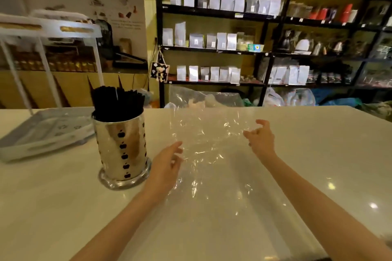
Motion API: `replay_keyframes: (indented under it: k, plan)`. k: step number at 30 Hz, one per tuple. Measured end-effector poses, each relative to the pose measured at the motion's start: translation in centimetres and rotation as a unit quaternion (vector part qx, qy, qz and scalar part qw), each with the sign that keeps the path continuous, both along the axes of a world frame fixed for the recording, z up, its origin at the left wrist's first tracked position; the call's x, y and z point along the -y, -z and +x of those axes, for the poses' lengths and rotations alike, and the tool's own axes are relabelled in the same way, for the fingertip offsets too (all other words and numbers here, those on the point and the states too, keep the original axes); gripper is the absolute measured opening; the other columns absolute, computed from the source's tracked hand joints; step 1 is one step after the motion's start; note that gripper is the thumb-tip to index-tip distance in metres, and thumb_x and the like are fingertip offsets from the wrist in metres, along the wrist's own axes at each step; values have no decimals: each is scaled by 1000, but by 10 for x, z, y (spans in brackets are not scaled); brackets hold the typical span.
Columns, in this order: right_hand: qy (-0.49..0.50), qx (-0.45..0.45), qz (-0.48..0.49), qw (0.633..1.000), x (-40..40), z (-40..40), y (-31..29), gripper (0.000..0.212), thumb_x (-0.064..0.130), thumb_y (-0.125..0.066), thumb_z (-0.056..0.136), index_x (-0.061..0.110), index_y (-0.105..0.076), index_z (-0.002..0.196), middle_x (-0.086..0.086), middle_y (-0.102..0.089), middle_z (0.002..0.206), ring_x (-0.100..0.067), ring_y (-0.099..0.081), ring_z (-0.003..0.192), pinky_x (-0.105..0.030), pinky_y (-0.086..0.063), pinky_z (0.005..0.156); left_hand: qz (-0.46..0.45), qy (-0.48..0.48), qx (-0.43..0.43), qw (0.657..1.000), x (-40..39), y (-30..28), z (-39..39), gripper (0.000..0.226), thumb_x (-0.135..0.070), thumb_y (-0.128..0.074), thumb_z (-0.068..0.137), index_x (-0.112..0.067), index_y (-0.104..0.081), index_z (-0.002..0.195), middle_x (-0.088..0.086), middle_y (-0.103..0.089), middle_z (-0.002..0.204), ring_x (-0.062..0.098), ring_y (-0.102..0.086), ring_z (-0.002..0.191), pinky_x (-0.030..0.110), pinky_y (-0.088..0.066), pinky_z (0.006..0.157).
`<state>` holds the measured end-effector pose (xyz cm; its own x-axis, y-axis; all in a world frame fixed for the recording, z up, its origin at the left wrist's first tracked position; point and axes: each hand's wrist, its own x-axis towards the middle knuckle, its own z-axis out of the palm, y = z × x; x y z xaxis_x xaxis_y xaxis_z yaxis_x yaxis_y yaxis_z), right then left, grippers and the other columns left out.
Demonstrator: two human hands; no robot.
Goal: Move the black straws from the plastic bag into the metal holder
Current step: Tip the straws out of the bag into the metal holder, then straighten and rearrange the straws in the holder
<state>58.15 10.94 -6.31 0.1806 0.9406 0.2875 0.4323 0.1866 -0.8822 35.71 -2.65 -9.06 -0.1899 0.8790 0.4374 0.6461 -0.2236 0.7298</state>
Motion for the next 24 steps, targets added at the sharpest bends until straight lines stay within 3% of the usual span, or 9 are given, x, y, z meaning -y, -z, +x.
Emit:
replay_keyframes:
  k: [5, 8, 9, 12, 14, 17, 19, 21, 24]
  plan:
    - [3, 93, 9, 996, 5, -12, 35, 31, 14, -58, 84, 15, -54, 114, -6, -58, 90, -27, -58, 90, -36, -44, 77, -77, -18, -154, 985, 7, 15, -12, 43, -6, -45, 88, -10, -43, 131, 9, -49, 131, 22, -45, 120, 30, -36, 99]
    - [7, 205, -1, 979, 4, -16, 45, 21, 15, -54, 86, 16, -64, 104, -8, -61, 104, -27, -55, 101, -35, -40, 81, -27, -39, -227, 973, 9, 26, -13, 32, -7, -41, 79, -9, -54, 109, 17, -62, 111, 23, -43, 112, 36, -49, 88]
    - [6, 248, 9, 969, 3, -16, 47, 20, 14, -53, 86, 15, -66, 102, -9, -61, 108, -29, -53, 105, -36, -39, 84, -37, -43, -241, 969, 9, 27, -14, 26, -7, -40, 79, -6, -57, 99, 21, -60, 114, 26, -40, 117, 40, -47, 92]
    - [15, 343, 49, 938, 1, -17, 50, 23, 13, -53, 87, 16, -69, 102, -9, -58, 120, -30, -43, 116, -39, -32, 92, -131, -52, -258, 956, 10, 30, -12, 23, -10, -36, 92, -2, -57, 94, 24, -21, 148, 33, -9, 140, 43, -15, 113]
    - [13, 375, 72, 924, 1, -18, 53, 25, 11, -52, 88, 16, -70, 103, -8, -56, 125, -30, -39, 122, -38, -27, 95, -119, -62, -274, 952, 11, 31, -12, 23, -12, -36, 93, -2, -57, 93, 22, -12, 151, 32, -3, 141, 45, -11, 114]
    - [4, 428, 77, 900, 1, -19, 57, 28, 11, -47, 90, 21, -71, 100, -2, -64, 119, -26, -45, 117, -37, -24, 94, -109, -51, -290, 949, 10, 33, -13, 23, -12, -39, 92, -3, -58, 98, 20, -36, 143, 32, -24, 137, 46, -18, 112]
    - [1, 461, 51, 886, 2, -20, 54, 31, 15, -42, 93, 26, -69, 101, 0, -67, 111, -24, -51, 108, -38, -25, 93, -108, -42, -302, 946, 8, 34, -17, 21, -14, -36, 91, -9, -56, 95, 13, -57, 113, 29, -49, 114, 49, -27, 107]
    - [-5, 463, 46, 885, 2, -21, 52, 32, 13, -41, 93, 25, -68, 103, -2, -67, 109, -25, -54, 104, -37, -28, 90, -90, -36, -324, 941, 8, 35, -19, 23, -18, -31, 90, -12, -53, 89, 6, -58, 93, 26, -55, 95, 46, -36, 98]
    - [-27, 494, 49, 868, 5, -23, 47, 31, 8, -40, 91, 19, -66, 104, -5, -65, 109, -28, -54, 103, -36, -33, 84, -81, -37, -354, 931, 8, 31, -17, 31, -20, -28, 88, -7, -56, 89, 11, -62, 92, 32, -58, 91, 41, -42, 82]
